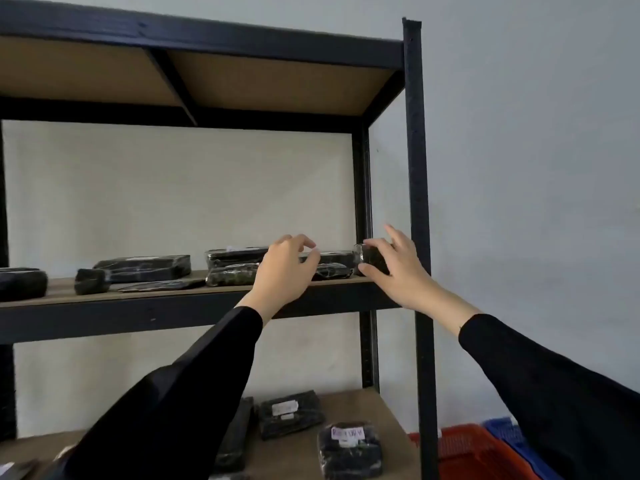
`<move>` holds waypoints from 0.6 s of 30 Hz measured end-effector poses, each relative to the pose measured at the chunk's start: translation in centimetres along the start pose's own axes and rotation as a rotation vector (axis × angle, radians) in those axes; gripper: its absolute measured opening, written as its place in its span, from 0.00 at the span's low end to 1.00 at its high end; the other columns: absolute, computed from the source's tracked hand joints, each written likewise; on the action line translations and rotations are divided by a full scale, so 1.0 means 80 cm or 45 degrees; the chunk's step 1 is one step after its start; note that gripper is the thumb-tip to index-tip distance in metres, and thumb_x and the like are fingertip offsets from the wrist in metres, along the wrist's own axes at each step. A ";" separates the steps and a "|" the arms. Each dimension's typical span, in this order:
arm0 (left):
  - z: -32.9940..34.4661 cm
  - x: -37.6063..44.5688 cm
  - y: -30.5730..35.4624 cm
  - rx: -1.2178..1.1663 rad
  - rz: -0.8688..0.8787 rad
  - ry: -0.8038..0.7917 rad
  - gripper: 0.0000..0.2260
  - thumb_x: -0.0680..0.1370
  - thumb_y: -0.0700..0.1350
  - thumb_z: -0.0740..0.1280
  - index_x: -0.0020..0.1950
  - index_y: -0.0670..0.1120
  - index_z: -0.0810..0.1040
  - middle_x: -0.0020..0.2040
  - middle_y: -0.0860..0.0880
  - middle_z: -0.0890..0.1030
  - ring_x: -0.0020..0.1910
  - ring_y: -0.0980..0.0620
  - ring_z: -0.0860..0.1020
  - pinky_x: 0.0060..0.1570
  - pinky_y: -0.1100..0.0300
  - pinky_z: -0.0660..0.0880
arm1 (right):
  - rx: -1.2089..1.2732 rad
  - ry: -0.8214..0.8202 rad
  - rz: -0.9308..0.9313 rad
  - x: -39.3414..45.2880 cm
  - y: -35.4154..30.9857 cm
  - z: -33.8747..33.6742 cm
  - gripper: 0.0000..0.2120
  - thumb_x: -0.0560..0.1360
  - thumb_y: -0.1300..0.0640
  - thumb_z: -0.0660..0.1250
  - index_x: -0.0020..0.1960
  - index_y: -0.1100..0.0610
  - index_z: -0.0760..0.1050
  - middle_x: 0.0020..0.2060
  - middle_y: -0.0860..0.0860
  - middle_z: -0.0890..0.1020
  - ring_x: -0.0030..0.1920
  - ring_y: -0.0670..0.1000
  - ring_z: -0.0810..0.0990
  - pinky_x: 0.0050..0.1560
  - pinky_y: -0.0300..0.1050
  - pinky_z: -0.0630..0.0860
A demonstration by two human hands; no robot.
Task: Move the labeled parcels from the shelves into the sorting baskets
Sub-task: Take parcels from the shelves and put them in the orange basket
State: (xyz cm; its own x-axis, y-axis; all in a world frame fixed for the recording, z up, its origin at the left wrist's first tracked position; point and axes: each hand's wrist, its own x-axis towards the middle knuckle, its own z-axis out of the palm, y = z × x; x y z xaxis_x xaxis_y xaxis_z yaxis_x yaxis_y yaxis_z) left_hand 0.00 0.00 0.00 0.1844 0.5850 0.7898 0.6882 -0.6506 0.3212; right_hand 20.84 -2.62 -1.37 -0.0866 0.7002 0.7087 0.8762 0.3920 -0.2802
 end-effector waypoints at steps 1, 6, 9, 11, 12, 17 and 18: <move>0.008 0.010 -0.002 -0.033 -0.051 -0.046 0.14 0.79 0.51 0.61 0.60 0.47 0.77 0.57 0.46 0.76 0.48 0.49 0.76 0.48 0.56 0.73 | 0.026 0.010 0.034 0.012 0.005 0.005 0.24 0.79 0.46 0.59 0.72 0.51 0.63 0.77 0.55 0.49 0.77 0.55 0.43 0.74 0.56 0.48; 0.041 0.045 -0.013 0.061 -0.221 -0.232 0.20 0.78 0.53 0.62 0.66 0.44 0.71 0.61 0.43 0.73 0.52 0.47 0.74 0.50 0.58 0.68 | 0.216 0.108 0.255 0.069 0.016 0.014 0.23 0.80 0.47 0.55 0.72 0.56 0.61 0.73 0.59 0.61 0.74 0.58 0.57 0.73 0.55 0.57; 0.055 0.055 -0.024 0.095 -0.289 -0.283 0.22 0.77 0.56 0.62 0.65 0.44 0.71 0.60 0.41 0.76 0.57 0.44 0.74 0.50 0.57 0.67 | 0.317 0.090 0.483 0.090 0.020 0.016 0.24 0.81 0.51 0.54 0.74 0.59 0.56 0.71 0.60 0.62 0.65 0.57 0.69 0.60 0.47 0.68; 0.058 0.056 -0.026 0.139 -0.360 -0.337 0.26 0.76 0.59 0.63 0.65 0.42 0.71 0.60 0.41 0.76 0.56 0.43 0.74 0.49 0.57 0.68 | 0.360 -0.004 0.655 0.093 0.023 0.018 0.25 0.81 0.53 0.54 0.74 0.61 0.51 0.70 0.61 0.64 0.54 0.55 0.72 0.48 0.43 0.68; 0.059 0.057 -0.026 0.162 -0.402 -0.375 0.27 0.75 0.61 0.63 0.63 0.40 0.72 0.59 0.40 0.76 0.55 0.43 0.75 0.48 0.57 0.69 | 0.377 -0.029 0.719 0.093 0.024 0.021 0.25 0.81 0.53 0.54 0.74 0.62 0.51 0.68 0.62 0.66 0.52 0.54 0.72 0.45 0.43 0.67; 0.051 0.059 -0.025 0.213 -0.531 -0.487 0.36 0.70 0.69 0.63 0.59 0.38 0.75 0.57 0.39 0.79 0.55 0.41 0.77 0.45 0.55 0.67 | 0.417 0.040 0.712 0.089 0.029 0.028 0.27 0.80 0.50 0.58 0.72 0.64 0.54 0.67 0.61 0.69 0.62 0.58 0.73 0.46 0.43 0.69; 0.051 0.057 -0.024 0.219 -0.555 -0.509 0.36 0.70 0.70 0.63 0.58 0.38 0.75 0.57 0.40 0.79 0.55 0.42 0.77 0.46 0.55 0.68 | 0.423 0.032 0.689 0.088 0.029 0.028 0.27 0.80 0.50 0.58 0.72 0.63 0.54 0.67 0.60 0.70 0.62 0.58 0.73 0.46 0.43 0.69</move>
State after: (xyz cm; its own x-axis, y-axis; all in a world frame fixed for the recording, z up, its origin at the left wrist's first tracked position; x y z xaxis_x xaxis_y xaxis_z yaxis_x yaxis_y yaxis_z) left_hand 2.37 5.93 0.87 0.0862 0.9376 0.3370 0.8566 -0.2425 0.4555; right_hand 21.21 4.51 1.52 0.3419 0.8387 0.4240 0.5985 0.1535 -0.7863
